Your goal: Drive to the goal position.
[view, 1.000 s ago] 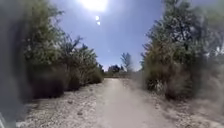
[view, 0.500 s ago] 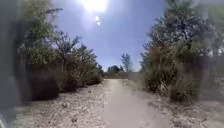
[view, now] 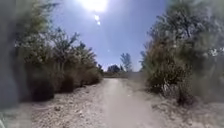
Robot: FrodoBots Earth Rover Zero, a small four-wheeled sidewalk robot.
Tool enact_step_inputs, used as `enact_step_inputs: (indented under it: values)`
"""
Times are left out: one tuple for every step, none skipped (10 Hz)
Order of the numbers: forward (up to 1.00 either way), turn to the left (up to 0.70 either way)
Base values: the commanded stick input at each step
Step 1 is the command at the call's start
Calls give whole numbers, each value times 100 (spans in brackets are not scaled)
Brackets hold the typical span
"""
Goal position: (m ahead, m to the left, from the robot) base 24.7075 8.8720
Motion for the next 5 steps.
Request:
enact_step_inputs:
  values:
    - [44, 2]
    - [44, 2]
    - [44, 2]
    - [44, 2]
    - [44, 2]
